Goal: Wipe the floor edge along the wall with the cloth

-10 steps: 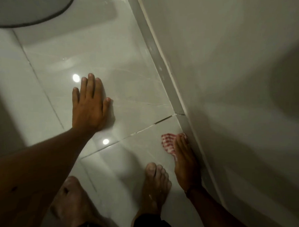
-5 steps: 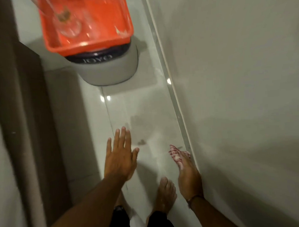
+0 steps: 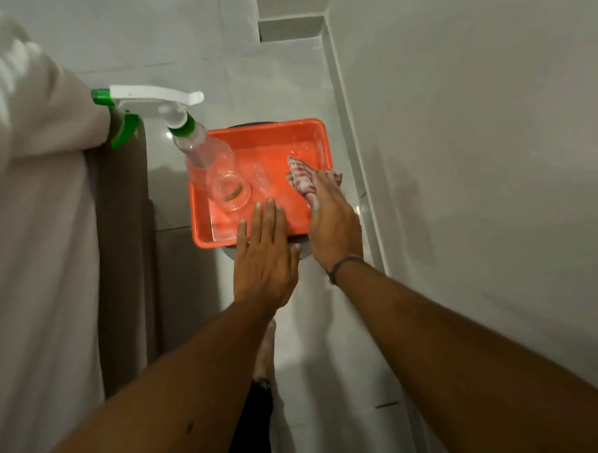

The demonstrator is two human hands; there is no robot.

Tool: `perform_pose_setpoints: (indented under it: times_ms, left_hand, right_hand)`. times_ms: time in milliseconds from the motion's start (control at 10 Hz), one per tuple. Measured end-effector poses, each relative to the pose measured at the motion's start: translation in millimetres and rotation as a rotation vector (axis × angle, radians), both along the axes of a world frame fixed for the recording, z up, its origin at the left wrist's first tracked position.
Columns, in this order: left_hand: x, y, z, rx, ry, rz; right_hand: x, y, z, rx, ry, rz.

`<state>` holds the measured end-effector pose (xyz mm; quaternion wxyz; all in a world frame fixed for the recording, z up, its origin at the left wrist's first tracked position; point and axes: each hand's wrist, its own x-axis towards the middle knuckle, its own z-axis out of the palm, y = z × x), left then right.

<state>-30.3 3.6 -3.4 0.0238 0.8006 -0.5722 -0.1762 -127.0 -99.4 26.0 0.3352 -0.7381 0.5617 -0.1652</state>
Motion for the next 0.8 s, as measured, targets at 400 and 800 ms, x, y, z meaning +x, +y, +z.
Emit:
perform_pose_setpoints:
  times_ms: [400,800]
  left_hand:
    - [26.6,-33.5,-49.3,0.065,0.077,-0.073]
    - [34.4,-37.6,-18.6,0.027,0.087,-0.095]
  right_hand:
    - [69.8,-72.9,-100.2,0.037,0.468,0.258]
    - [56.2,-68.3,-68.0,0.086,0.466,0.287]
